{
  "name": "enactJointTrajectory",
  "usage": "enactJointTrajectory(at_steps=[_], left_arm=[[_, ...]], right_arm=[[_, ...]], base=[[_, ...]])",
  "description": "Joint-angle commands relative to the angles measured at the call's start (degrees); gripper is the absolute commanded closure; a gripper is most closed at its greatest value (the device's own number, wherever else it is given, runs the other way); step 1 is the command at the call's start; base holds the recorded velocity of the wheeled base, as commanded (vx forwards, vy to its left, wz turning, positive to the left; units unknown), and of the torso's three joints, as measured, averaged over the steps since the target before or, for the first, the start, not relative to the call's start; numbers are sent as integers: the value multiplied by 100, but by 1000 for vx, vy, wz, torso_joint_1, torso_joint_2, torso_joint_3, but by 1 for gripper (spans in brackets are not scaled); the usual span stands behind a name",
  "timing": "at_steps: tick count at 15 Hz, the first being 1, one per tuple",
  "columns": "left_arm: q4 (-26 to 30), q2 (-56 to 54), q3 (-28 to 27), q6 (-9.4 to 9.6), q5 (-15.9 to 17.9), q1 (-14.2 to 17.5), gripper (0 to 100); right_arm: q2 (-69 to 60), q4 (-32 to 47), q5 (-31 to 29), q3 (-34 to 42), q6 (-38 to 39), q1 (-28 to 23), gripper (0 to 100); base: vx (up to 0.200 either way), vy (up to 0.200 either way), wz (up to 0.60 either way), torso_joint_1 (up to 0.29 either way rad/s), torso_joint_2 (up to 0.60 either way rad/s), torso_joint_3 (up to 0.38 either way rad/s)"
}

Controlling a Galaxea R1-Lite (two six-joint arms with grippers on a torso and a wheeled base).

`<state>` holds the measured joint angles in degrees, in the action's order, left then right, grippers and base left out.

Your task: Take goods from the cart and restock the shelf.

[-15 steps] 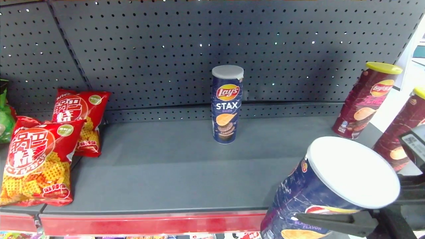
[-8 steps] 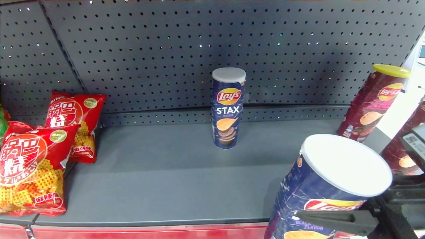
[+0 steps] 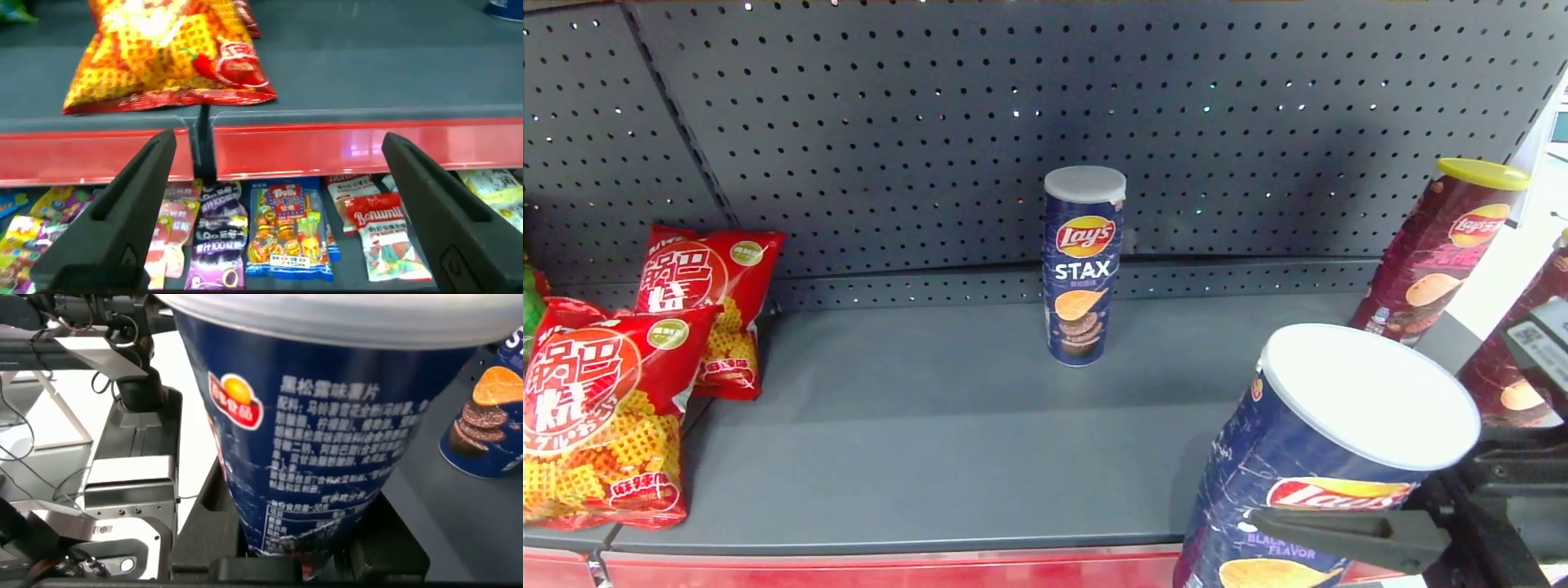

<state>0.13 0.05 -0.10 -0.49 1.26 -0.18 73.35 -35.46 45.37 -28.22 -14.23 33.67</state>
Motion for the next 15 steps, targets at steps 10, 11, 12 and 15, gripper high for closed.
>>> enactJointTrajectory(at_steps=[10,11,12,15], left_arm=[[-2536,4275,-1906,40,771,-1740,0],[-3186,4891,-1977,66,912,-1731,0],[-4118,5778,-2091,93,1342,-1713,0],[-4874,7246,-2390,910,2819,-1274,0]], right_arm=[[30,-13,-2,-280,271,-80,100],[30,-5,-2,-298,280,-98,100],[13,-5,-11,-316,289,-106,100],[-14,-5,-11,-439,491,-106,100]], base=[[0,0,0,0,0,0],[0,0,0,0,0,0],[0,0,0,0,0,0],[0,0,0,0,0,0]])
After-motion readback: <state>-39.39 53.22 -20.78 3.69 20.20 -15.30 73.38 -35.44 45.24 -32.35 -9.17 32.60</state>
